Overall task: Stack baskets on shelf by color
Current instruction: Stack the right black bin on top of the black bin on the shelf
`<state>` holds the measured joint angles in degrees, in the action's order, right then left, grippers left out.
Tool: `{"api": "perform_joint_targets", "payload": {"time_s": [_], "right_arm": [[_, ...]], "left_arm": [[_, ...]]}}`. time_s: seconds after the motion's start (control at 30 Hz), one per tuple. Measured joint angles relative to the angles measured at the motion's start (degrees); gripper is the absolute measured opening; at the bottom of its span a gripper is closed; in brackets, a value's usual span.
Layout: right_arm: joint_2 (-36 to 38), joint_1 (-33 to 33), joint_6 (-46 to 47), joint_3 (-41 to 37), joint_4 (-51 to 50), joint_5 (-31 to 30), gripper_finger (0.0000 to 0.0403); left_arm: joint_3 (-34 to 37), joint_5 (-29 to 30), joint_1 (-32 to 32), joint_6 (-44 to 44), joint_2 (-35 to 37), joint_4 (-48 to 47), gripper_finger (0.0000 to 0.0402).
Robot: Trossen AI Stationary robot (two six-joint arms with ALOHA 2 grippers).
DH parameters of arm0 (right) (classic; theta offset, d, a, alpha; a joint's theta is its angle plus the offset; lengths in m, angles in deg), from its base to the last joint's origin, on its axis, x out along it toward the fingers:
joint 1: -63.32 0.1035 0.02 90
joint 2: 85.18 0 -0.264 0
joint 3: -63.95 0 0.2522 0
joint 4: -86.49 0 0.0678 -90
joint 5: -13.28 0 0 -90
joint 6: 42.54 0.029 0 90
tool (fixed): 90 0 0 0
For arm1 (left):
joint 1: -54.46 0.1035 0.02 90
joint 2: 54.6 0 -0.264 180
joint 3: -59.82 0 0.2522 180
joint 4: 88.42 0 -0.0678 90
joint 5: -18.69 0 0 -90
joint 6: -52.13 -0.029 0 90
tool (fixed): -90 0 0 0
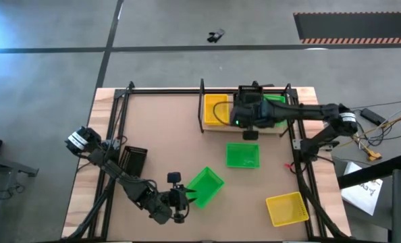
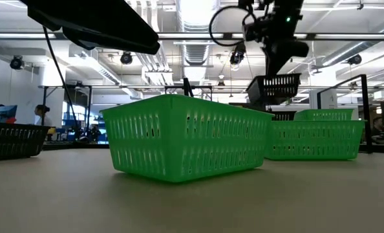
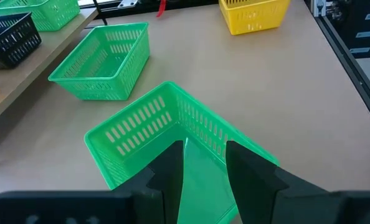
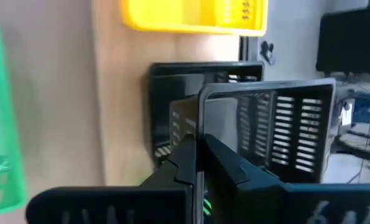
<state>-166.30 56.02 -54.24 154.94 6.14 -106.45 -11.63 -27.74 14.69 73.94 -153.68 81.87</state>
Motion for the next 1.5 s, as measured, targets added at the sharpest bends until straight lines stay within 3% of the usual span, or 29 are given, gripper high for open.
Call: {"api": "perform_joint_targets", "payload": {"time_s": [0.23,0.83,1.03,1.3,1.5], "right_arm": [[0.0,-4.11,-3.94,-2.3,6.67,5.84,0.0011],[-0.63,-6.72,-2.89,-7.34,11.94,6.26,0.0018],[-0.63,-6.74,-2.56,-7.39,11.91,6.22,0.005],[-0.46,-6.74,1.24,-7.18,11.6,6.22,0.0136],[1.52,-5.76,3.95,-6.94,12.64,9.16,0.0145]], "left_arm": [[0.0,0.0,-0.02,0.04,0.0,0.02,0.0105],[0.0,-0.02,-0.02,0.26,0.0,0.31,0.0105],[0.0,-0.02,-0.02,0.28,-0.01,0.28,0.0105],[0.0,-0.02,-0.02,0.31,-0.01,0.26,0.0105],[0.0,-0.02,-0.02,0.31,-0.02,0.21,0.0105]]}}
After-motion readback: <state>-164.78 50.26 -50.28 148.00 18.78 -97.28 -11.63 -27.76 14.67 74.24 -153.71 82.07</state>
